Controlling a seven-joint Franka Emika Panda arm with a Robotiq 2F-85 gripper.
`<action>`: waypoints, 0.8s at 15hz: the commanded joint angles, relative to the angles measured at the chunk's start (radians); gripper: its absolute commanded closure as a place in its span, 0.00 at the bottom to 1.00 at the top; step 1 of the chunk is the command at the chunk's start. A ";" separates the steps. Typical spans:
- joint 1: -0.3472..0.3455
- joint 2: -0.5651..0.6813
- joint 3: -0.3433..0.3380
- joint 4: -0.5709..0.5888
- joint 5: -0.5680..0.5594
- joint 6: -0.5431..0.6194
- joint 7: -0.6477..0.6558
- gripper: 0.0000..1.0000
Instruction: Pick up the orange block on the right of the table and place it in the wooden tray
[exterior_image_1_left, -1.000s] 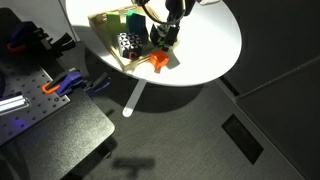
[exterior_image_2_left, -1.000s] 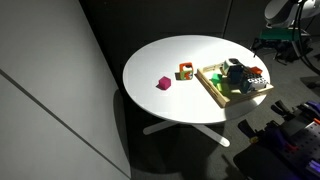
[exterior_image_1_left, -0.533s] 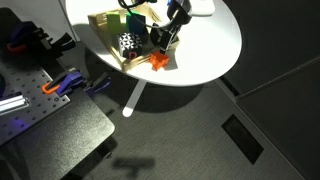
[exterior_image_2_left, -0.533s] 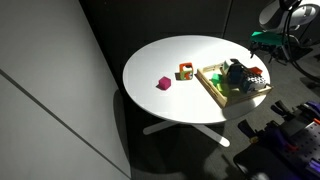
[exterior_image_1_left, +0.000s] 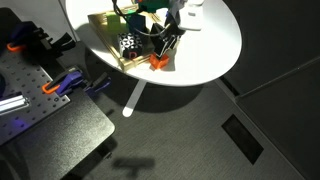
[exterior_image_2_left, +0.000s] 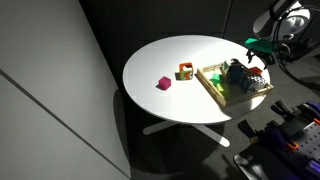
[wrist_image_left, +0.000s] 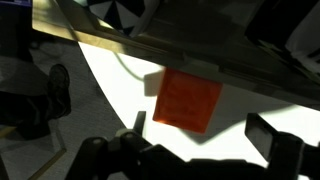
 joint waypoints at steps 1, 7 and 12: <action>-0.008 0.038 0.015 0.039 0.045 0.016 0.008 0.00; 0.002 0.073 0.020 0.054 0.071 0.043 0.014 0.00; 0.004 0.081 0.018 0.059 0.067 0.014 0.016 0.00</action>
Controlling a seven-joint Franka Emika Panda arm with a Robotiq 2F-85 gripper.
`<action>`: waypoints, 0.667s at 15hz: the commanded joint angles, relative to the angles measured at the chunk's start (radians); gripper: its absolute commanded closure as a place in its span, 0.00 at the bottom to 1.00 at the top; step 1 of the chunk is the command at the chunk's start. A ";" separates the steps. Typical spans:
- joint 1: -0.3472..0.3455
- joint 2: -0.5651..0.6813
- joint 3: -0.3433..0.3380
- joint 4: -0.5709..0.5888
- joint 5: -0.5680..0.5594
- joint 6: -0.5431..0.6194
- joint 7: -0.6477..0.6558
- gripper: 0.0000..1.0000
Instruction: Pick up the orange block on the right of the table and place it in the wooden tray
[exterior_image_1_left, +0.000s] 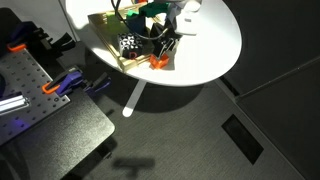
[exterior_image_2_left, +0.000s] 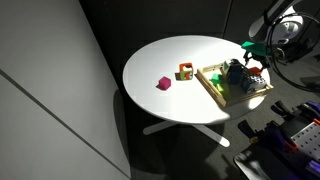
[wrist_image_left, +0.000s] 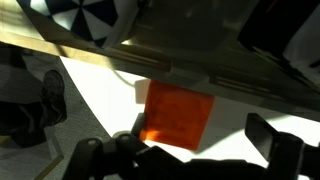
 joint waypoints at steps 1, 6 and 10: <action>0.003 0.018 0.001 0.024 0.018 -0.023 0.012 0.00; -0.001 -0.023 0.004 0.016 0.021 -0.041 0.002 0.00; 0.010 -0.050 -0.006 0.004 0.007 -0.056 0.006 0.00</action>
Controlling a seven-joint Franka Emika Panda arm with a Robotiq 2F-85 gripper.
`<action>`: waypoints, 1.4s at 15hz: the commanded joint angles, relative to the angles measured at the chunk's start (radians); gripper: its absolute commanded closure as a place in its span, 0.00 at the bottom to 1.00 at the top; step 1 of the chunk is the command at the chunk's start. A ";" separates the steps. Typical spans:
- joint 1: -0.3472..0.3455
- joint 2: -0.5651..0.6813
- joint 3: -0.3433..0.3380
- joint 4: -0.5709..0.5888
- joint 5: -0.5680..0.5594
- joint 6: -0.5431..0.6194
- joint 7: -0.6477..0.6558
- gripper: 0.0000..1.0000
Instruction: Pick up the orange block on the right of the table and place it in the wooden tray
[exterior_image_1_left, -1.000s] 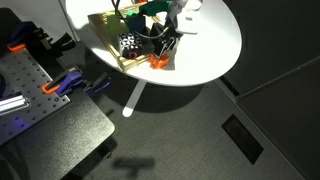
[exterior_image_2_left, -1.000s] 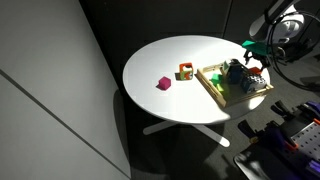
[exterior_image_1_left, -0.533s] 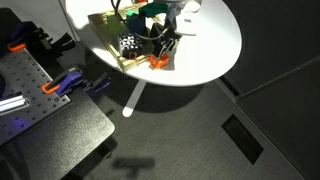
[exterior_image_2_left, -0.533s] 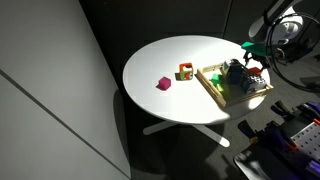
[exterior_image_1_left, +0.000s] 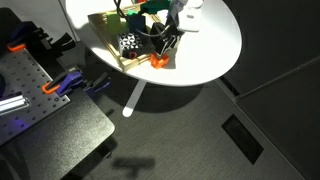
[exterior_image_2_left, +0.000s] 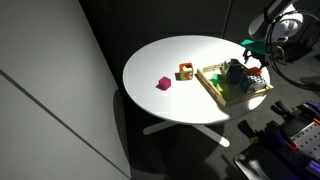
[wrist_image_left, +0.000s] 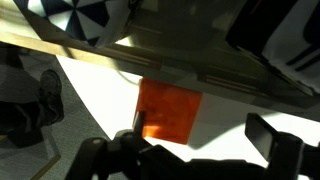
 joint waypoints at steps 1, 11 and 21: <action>0.010 -0.044 -0.008 -0.010 0.003 -0.054 0.006 0.00; 0.013 -0.056 -0.027 -0.020 -0.015 -0.124 0.017 0.00; 0.017 -0.029 -0.035 -0.025 -0.018 -0.109 0.022 0.00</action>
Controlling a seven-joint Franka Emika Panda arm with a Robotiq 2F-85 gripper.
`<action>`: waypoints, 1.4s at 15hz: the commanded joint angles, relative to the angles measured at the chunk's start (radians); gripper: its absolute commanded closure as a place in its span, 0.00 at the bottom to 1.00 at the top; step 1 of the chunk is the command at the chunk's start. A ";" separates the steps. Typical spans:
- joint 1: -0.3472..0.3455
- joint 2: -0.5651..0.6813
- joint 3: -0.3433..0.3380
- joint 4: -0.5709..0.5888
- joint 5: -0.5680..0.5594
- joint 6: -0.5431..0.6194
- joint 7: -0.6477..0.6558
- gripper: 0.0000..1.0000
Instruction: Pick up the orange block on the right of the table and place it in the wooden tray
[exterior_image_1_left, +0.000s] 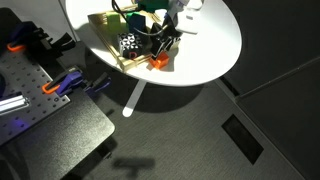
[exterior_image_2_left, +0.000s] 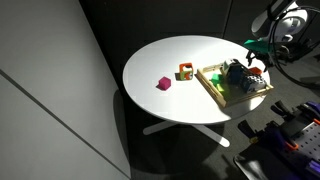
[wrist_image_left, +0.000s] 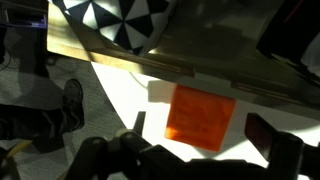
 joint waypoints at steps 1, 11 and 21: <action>0.011 0.002 -0.010 -0.006 -0.016 0.003 0.021 0.00; 0.014 0.026 -0.010 -0.002 -0.020 0.020 0.009 0.44; 0.018 -0.105 -0.006 -0.057 -0.084 0.002 -0.094 0.72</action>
